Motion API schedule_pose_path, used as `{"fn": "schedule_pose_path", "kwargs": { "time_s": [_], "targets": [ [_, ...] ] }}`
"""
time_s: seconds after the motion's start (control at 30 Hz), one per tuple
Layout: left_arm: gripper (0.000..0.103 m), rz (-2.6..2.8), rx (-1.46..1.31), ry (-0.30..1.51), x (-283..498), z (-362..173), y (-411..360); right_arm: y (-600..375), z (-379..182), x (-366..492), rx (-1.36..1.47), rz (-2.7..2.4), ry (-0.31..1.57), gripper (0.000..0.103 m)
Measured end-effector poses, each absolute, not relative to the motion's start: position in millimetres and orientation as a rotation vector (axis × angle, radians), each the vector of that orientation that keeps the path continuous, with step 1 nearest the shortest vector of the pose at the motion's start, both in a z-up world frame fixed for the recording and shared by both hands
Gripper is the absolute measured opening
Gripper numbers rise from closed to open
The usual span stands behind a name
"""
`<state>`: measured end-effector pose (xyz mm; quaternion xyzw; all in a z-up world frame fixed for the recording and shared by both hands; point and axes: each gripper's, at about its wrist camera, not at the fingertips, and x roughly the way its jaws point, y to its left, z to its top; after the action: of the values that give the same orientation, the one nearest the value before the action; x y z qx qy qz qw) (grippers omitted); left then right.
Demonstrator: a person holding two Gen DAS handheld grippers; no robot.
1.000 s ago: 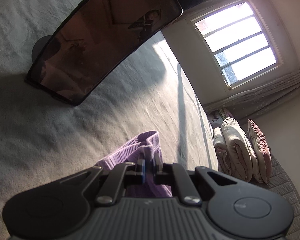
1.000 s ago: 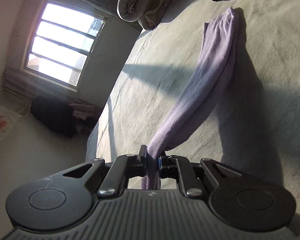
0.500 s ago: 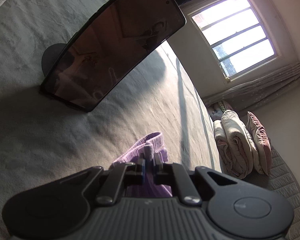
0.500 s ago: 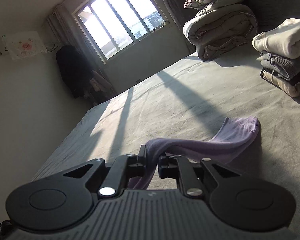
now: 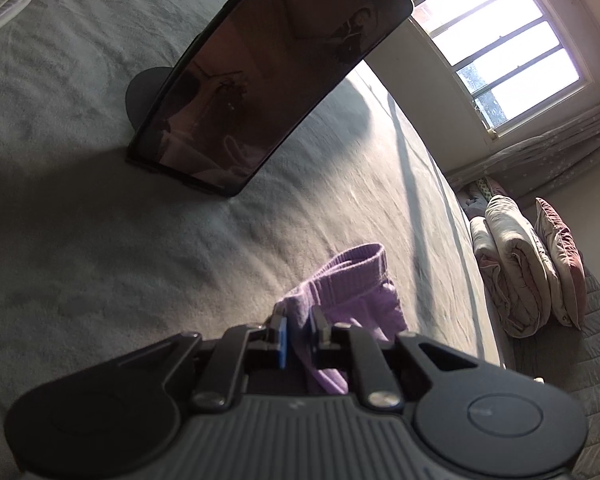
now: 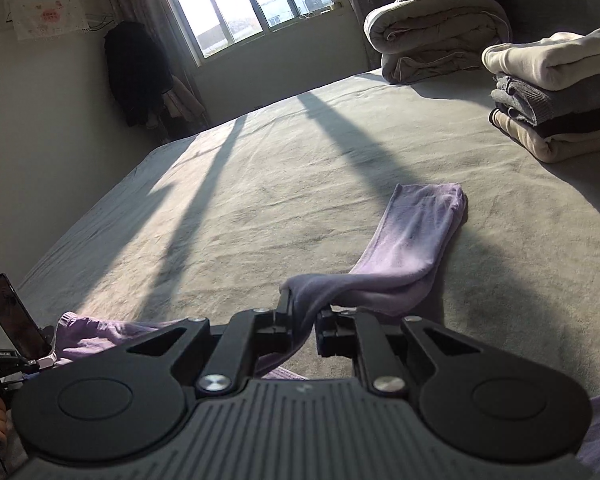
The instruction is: Fold clothes
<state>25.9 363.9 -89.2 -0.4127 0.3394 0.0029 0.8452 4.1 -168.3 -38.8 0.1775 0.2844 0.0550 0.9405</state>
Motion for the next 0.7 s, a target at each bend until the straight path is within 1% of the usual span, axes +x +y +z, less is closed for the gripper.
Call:
{"fn": "schedule_pose_path", "kwargs": {
  "time_s": [0.07,0.1,0.13,0.17,0.2,0.23,0.27,0.33,0.4,0.57,0.7],
  "targets": [
    [0.014,0.017,-0.858,0.715,23.4,-86.3,362.2,-166.2,-49.4,4.0,0.329,0.107,0.625,0.014],
    [0.016,0.024,-0.85,0.715,22.1,-84.2,361.0,-166.8,-55.0,5.3,0.325,0.1,0.655,0.017],
    [0.019,0.032,-0.845,0.715,20.6,-82.1,359.9,-168.1,-60.5,6.2,0.325,0.089,0.687,0.018],
    [0.025,0.043,-0.845,0.712,18.7,-79.8,358.9,-169.8,-65.0,7.0,0.33,0.078,0.717,0.019],
    [0.035,0.057,-0.847,0.708,16.5,-77.3,358.0,-171.6,-69.2,7.6,0.335,0.067,0.745,0.024],
    [0.045,0.07,-0.847,0.703,14.0,-74.1,357.1,-173.6,-70.8,7.2,0.339,0.064,0.762,0.03],
    [0.048,0.082,-0.846,0.698,11.1,-70.3,356.2,-175.1,-69.7,6.4,0.333,0.069,0.765,0.032],
    [0.054,0.103,-0.84,0.687,5.7,-62.9,354.0,-178.0,-67.2,4.9,0.32,0.078,0.771,0.046],
    [0.054,0.111,-0.826,0.677,1.1,-56.0,350.3,-181.7,-62.9,4.3,0.291,0.065,0.783,0.052],
    [0.058,0.049,-0.78,0.675,1.7,-41.6,328.4,-198.5,-55.1,7.4,0.284,0.046,0.766,0.053],
    [0.058,-0.039,-0.702,0.687,13.3,-35.3,289.5,-210.4,-50.6,16.8,0.306,0.032,0.73,0.053]
  ]
}}
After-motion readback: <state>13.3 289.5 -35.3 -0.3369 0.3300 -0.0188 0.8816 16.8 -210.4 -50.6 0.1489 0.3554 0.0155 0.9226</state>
